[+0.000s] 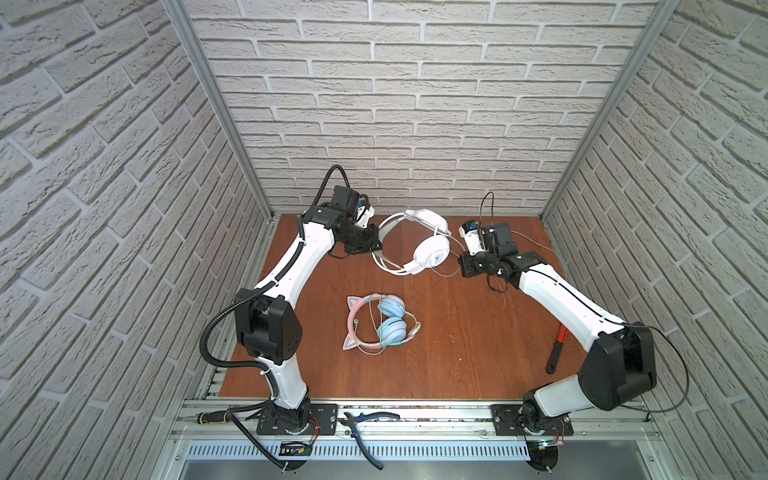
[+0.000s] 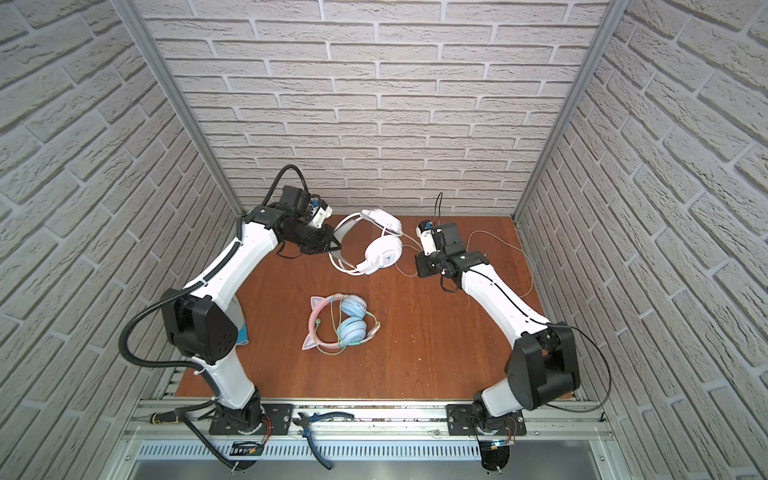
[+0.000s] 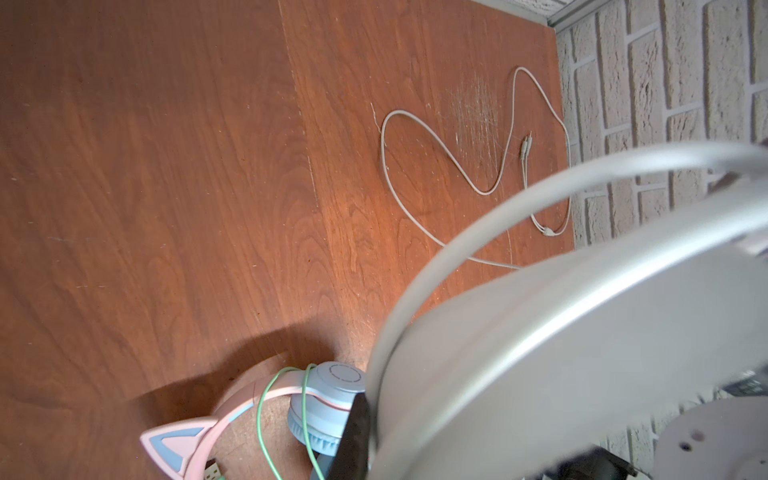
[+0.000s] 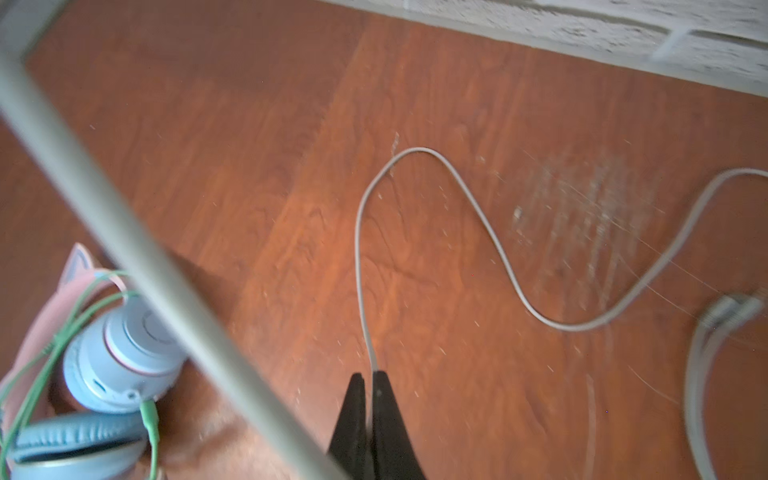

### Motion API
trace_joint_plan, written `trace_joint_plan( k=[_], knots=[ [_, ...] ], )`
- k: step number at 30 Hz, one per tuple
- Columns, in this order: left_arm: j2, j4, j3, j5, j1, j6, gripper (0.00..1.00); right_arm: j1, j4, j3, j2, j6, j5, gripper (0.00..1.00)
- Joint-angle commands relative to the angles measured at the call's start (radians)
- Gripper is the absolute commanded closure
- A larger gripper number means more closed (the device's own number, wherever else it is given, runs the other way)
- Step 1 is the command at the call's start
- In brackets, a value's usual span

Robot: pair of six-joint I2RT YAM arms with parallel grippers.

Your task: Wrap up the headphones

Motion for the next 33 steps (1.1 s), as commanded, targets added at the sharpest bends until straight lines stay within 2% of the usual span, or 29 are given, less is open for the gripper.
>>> trace_joint_plan(
  k=[1,7,10,17,24,28,33],
  knots=[
    [-0.01,0.056,0.013,0.06,-0.011,0.014,1.0,-0.016,-0.286,0.045,-0.07,-0.071,0.109,0.94],
    [-0.023,0.06,-0.029,0.057,-0.012,0.017,1.0,-0.017,-0.457,0.091,-0.045,-0.086,0.136,0.94],
    [-0.017,0.05,-0.039,0.041,-0.013,0.019,1.0,-0.017,-0.454,0.095,0.013,-0.096,0.092,0.94],
    [0.014,0.028,-0.046,0.005,-0.01,0.016,1.0,-0.02,-0.222,0.009,0.14,0.005,-0.054,0.91],
    [0.029,0.017,-0.049,0.003,0.002,0.016,1.0,-0.02,-0.031,-0.063,0.226,0.042,-0.254,0.82],
    [0.038,0.015,-0.053,0.003,0.003,0.016,1.0,-0.02,0.109,-0.15,0.237,0.127,-0.291,0.75],
    [0.046,0.022,-0.051,0.009,0.005,0.011,1.0,-0.02,0.343,-0.284,0.216,0.307,-0.304,0.64]
  ],
)
